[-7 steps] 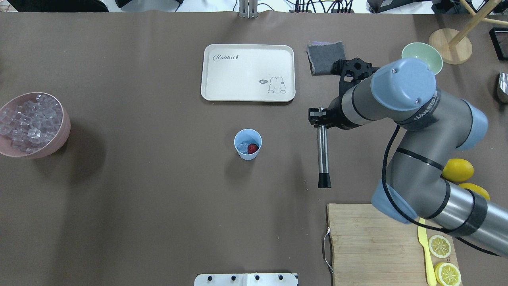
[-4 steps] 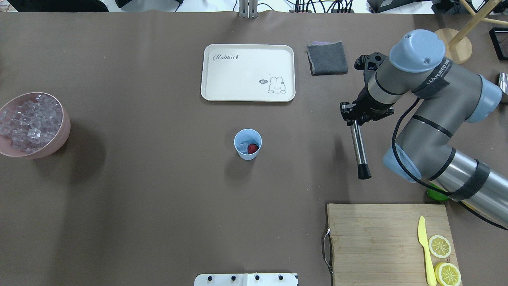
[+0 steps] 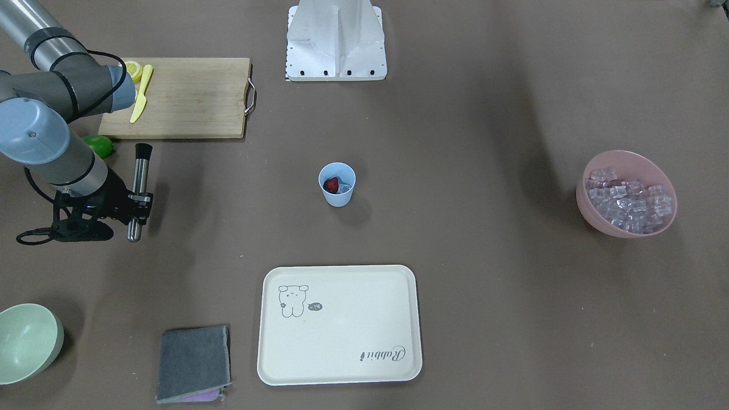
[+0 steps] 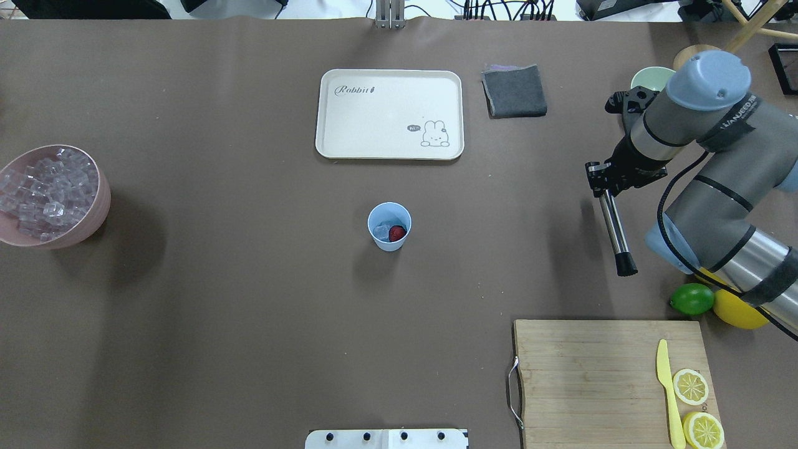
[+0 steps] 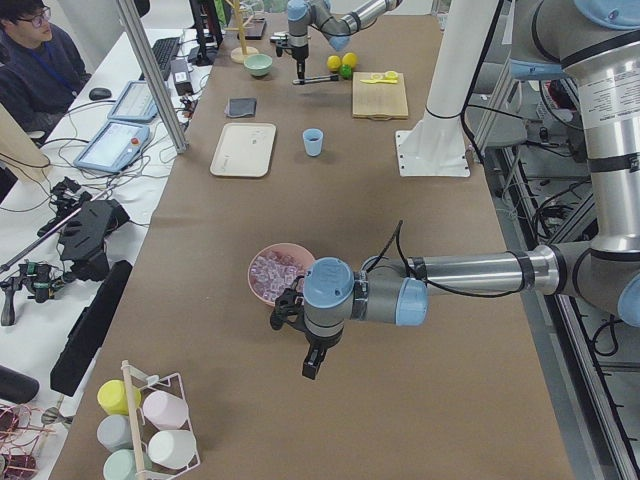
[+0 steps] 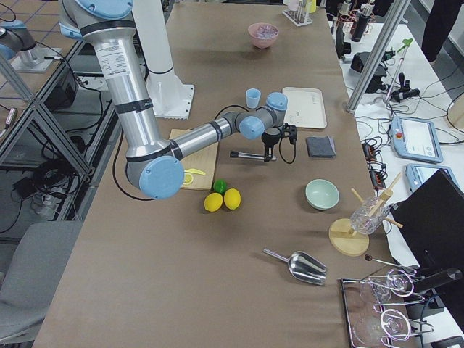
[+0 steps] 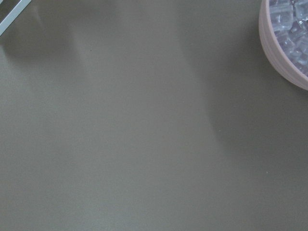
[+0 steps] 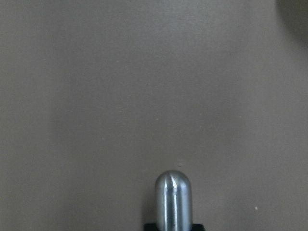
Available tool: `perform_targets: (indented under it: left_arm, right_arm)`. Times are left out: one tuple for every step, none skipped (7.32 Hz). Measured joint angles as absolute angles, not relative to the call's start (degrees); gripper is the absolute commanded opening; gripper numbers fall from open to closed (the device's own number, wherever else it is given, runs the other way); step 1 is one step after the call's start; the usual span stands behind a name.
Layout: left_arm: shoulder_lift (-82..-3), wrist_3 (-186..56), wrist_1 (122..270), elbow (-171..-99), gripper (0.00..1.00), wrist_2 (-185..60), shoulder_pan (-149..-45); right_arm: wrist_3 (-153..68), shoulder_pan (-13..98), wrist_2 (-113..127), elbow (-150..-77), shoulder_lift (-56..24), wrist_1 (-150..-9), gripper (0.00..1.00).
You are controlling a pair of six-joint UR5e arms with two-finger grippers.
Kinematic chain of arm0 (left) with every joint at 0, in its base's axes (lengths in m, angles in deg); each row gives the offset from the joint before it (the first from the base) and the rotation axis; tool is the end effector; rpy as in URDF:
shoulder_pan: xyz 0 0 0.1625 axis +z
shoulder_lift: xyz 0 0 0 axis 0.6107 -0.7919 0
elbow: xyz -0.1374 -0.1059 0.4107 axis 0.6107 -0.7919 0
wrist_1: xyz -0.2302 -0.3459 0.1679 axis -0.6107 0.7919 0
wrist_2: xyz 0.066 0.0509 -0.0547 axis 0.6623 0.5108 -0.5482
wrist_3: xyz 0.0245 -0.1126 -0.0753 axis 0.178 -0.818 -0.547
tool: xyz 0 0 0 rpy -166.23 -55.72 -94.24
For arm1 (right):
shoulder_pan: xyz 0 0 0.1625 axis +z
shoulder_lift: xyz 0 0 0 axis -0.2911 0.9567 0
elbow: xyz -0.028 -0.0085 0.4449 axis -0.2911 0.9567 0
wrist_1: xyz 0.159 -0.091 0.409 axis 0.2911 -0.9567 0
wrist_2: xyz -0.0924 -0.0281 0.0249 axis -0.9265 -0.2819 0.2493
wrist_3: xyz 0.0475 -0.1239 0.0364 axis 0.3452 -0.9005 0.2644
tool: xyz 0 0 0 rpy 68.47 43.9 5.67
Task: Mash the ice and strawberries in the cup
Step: 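Carry the pestle back and stand it on the table near the lemons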
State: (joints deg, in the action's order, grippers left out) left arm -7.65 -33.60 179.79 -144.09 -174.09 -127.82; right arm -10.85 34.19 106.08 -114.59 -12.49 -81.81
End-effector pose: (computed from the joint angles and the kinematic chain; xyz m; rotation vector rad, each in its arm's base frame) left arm -0.0403 -0.4164 0.7227 0.1887 0.7377 0.3029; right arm -0.3750 -0.5613 0.4933 0.0057 -0.7543 0.0042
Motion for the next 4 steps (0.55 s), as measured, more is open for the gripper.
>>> perform_targets:
  left_arm:
    - [-7.70,-33.60,179.80,-144.09,0.99,-174.09,-127.82]
    - [-7.74,-33.60,179.80,-144.10,0.99,-174.09,-127.82]
    - [-7.76,-33.60,179.80,-144.13,0.99,-174.09,-127.82]
    - [-7.77,-33.60,179.80,-144.19,0.99,-174.09,-127.82]
  right_arm:
    - [-10.10,34.39,105.87,-114.01,-11.32,-79.72,0.00]
    - [-9.74,34.45,105.44,-113.34,-10.54,-78.30,0.00]
    - [-9.60,34.45,104.92,-112.52,-10.17,-77.07,0.00]
    - [-9.55,34.44,104.56,-111.45,-10.24,-76.08,0.00]
